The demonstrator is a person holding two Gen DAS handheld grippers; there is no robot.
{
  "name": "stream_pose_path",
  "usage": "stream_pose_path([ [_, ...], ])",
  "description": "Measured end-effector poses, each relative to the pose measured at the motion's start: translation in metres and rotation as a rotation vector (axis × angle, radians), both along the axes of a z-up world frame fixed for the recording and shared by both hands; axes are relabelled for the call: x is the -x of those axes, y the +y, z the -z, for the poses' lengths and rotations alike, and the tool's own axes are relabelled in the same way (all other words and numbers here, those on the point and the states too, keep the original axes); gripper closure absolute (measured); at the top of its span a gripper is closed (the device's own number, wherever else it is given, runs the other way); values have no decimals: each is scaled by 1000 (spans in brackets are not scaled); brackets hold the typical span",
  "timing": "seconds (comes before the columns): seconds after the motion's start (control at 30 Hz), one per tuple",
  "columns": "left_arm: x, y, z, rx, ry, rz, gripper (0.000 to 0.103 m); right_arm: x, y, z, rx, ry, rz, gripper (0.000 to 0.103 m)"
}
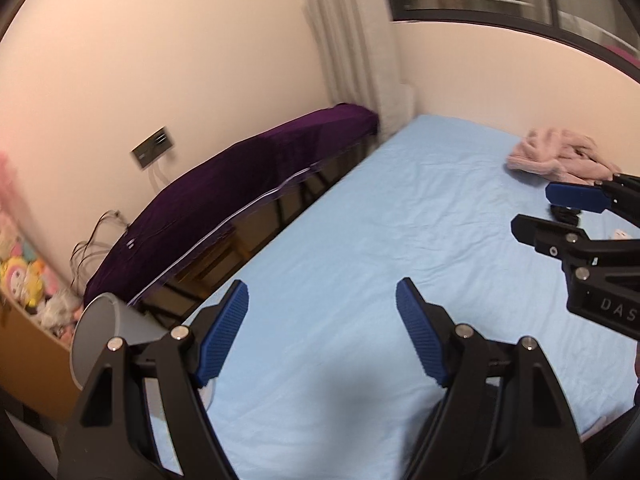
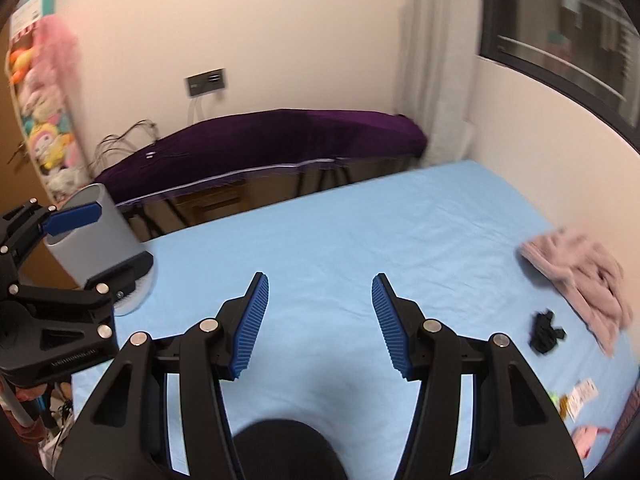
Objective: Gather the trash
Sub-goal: 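Move both open grippers back over the bed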
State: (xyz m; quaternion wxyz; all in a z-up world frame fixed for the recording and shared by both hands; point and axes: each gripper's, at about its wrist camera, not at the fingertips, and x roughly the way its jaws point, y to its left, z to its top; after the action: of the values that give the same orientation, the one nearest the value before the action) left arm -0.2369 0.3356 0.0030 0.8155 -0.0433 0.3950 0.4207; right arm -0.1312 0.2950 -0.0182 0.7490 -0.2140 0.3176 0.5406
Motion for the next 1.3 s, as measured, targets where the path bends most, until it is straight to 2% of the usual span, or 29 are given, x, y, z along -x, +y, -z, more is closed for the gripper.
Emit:
stream_pose_path([
  [0.2,-79,-55,17,14,-8,165,27,-71,-103,21,-16,-20,216,51],
  [0.43,-169,-125,50,74,14,354,27,-129,-219,42,-4,-108,456,51],
  [0.53,-201,-153,65,95,30,423,27,-150,-263,53,9,-116,553,51],
  [1.0,-315,-281,124,171,63,675,27,-231,-460,114,105,-100,1005,51],
  [1.17,-355,-320,150,202,88,749,27,-249,-514,138,143,-83,1147,51],
  [1.3,-383,-346,171,221,110,800,27,-266,-544,163,185,-72,1217,51],
])
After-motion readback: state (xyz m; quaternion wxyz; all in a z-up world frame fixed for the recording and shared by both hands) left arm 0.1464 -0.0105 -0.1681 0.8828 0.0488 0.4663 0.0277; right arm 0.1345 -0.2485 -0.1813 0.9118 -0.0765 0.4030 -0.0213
